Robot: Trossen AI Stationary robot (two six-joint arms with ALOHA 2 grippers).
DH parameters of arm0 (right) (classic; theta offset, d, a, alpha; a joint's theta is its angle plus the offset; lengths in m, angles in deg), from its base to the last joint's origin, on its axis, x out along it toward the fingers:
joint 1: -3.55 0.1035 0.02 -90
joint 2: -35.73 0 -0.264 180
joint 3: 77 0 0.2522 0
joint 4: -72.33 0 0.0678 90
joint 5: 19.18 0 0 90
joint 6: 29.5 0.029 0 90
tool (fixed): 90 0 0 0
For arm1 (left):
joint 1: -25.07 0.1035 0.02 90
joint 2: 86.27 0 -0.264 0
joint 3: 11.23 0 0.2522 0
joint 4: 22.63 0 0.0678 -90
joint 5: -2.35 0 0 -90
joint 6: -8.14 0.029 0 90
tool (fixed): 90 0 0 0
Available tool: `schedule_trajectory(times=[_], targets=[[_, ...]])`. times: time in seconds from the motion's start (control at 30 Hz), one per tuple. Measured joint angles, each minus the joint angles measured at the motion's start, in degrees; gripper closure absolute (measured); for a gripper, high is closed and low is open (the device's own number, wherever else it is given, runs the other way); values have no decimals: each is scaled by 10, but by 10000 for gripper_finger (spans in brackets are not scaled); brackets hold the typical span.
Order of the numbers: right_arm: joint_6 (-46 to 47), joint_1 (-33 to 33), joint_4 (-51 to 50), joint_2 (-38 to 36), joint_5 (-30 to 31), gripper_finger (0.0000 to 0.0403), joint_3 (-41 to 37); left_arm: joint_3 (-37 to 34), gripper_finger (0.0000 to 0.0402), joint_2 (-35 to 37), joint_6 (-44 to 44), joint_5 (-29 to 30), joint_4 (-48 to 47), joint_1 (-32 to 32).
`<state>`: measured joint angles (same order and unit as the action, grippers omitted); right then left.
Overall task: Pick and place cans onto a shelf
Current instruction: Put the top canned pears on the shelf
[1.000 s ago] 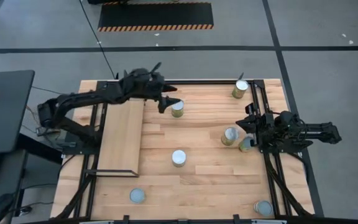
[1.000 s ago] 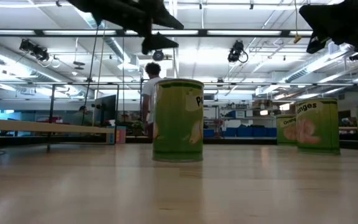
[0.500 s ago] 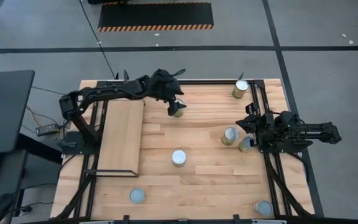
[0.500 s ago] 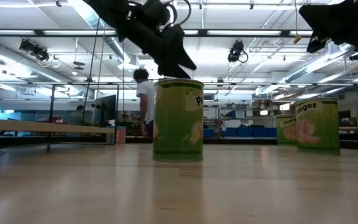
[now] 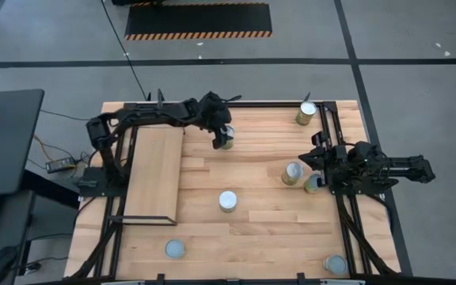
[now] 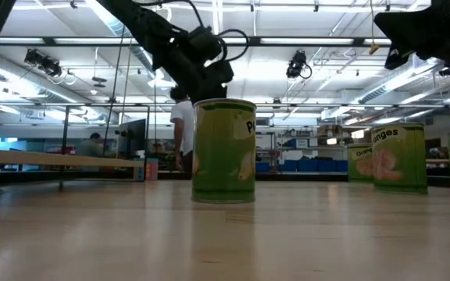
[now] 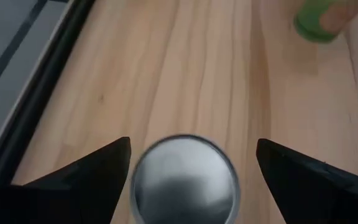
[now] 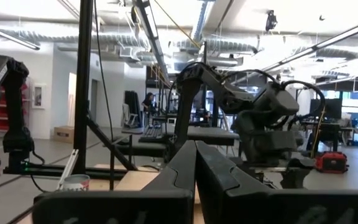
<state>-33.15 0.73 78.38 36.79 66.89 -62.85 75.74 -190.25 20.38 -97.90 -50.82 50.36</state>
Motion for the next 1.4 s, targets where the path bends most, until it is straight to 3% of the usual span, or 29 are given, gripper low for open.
schedule_trajectory(times=[0.97, 1.4], targets=[[4, 0, -7, 1, -2, 389, 0, 2, 46, -30, 11, 8, -24, -9], [11, 0, -7, 1, -2, 389, 0, 80, 46, -33, 36, 16, -125, -27]])
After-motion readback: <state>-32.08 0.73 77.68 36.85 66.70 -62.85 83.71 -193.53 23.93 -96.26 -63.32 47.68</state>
